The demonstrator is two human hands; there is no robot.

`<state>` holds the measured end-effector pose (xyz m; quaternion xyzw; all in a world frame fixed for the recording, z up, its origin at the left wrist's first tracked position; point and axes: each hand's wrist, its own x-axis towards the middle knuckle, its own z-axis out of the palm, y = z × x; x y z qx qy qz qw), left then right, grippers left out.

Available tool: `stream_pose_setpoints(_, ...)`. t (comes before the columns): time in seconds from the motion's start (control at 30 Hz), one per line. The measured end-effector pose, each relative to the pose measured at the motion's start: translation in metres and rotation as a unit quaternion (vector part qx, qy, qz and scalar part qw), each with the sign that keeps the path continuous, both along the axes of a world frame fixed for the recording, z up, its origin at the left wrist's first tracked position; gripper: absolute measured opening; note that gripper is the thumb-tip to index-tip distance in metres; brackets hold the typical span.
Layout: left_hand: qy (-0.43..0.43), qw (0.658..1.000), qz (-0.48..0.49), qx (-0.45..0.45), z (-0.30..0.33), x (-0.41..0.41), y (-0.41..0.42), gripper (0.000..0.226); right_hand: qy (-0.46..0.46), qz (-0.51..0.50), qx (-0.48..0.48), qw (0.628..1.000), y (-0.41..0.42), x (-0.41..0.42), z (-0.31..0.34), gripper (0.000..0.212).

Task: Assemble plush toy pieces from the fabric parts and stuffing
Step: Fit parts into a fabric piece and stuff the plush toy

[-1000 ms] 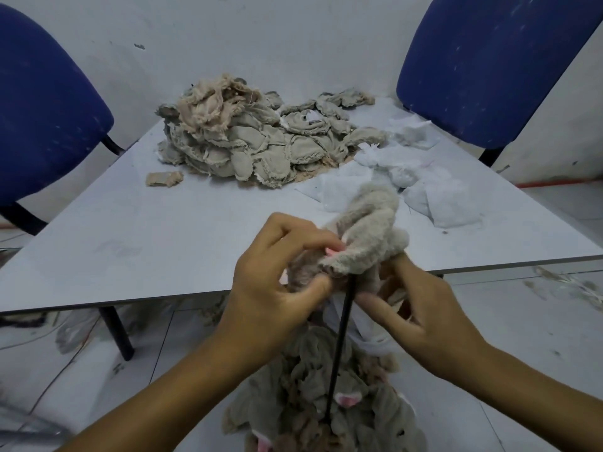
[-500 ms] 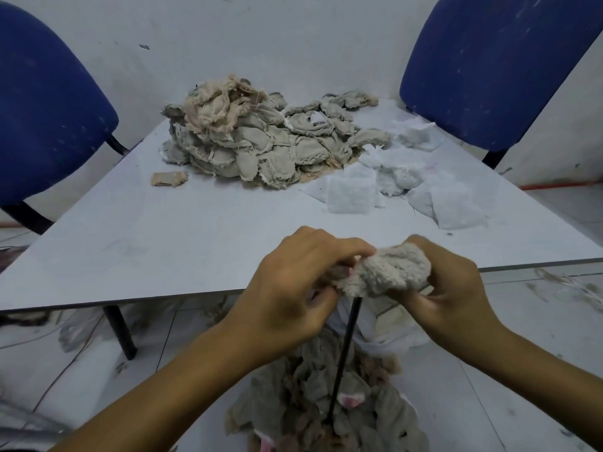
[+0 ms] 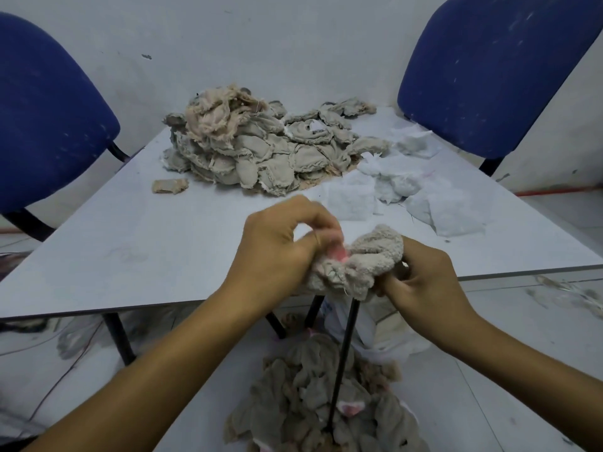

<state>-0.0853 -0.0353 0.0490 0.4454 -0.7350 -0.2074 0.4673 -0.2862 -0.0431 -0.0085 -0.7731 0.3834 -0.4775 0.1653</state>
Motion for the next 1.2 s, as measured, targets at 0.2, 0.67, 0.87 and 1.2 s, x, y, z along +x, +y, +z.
stream_pose_setpoints(0.2, 0.118, 0.987, 0.086, -0.067, 0.033, -0.016, -0.017, 0.021, 0.071, -0.025, 0.029, 0.997, -0.004, 0.008, 0.003, 0.032)
stream_pose_setpoints(0.67, -0.080, 0.983, 0.121, -0.110, 0.025, -0.026, -0.040, 0.024, -0.099, -0.032, 0.276, 0.956, -0.033, 0.003, 0.010, 0.032)
stream_pose_setpoints(0.87, -0.091, 0.982, 0.095, 0.134, -0.006, -0.012, -0.044, 0.008, -0.104, -0.029, 0.254, 0.961, -0.037, 0.009, 0.008, 0.016)
stream_pose_setpoints(1.2, 0.098, 0.922, -0.053, 0.370, 0.000, -0.025, -0.049, 0.017, -0.101, -0.080, 0.203, 0.971, -0.032, 0.005, 0.005, 0.012)
